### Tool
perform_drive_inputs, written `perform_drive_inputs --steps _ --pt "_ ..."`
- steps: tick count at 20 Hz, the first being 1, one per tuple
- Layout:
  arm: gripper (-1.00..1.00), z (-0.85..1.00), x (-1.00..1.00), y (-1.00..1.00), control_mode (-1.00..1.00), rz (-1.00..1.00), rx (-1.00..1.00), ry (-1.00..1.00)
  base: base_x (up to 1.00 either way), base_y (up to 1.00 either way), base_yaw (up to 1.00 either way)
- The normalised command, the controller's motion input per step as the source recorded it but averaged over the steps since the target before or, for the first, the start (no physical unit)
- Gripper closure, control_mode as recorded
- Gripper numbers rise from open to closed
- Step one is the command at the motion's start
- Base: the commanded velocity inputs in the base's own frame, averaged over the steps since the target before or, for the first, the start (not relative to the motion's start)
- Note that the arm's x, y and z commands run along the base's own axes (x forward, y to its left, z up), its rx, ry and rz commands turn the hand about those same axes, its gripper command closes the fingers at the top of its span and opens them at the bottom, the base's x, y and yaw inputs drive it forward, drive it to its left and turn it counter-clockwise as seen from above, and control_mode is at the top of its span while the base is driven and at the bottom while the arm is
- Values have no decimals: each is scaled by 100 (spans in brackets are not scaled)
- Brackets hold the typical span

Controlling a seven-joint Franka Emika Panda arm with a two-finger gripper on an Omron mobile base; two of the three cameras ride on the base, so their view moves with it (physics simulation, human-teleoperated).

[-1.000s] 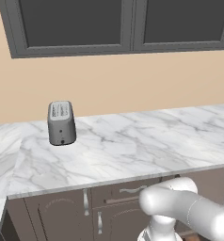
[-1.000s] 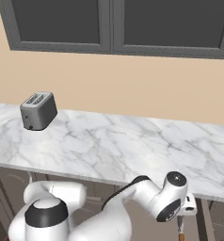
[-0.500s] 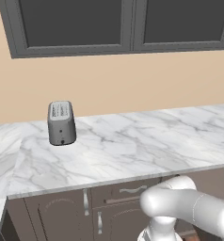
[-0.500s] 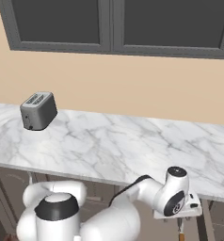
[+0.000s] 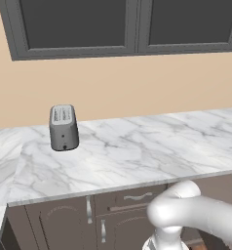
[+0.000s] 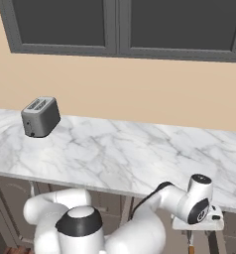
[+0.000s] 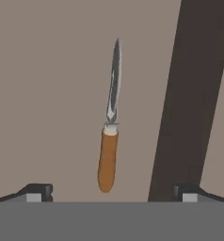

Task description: Take the pizza cutter from the drawer on the right and place it on the dining counter for cutting.

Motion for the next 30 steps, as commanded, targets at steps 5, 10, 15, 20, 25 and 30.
perform_drive_inputs --steps 5,10,15,20,25,30 --pt "-100 -17 0 -28 -100 -1 9 0 0 0 0" --pt "-100 -34 0 -3 -100 0 1 -5 0 0 0" --pt "-100 -34 0 0 -100 0 0 -1 0 0 0" --pt "-100 -25 0 0 -100 0 0 0 0 0 0" --pt "-100 -21 0 0 -100 0 0 0 0 0 0" --pt "-100 -11 0 0 -100 0 0 0 0 0 0"
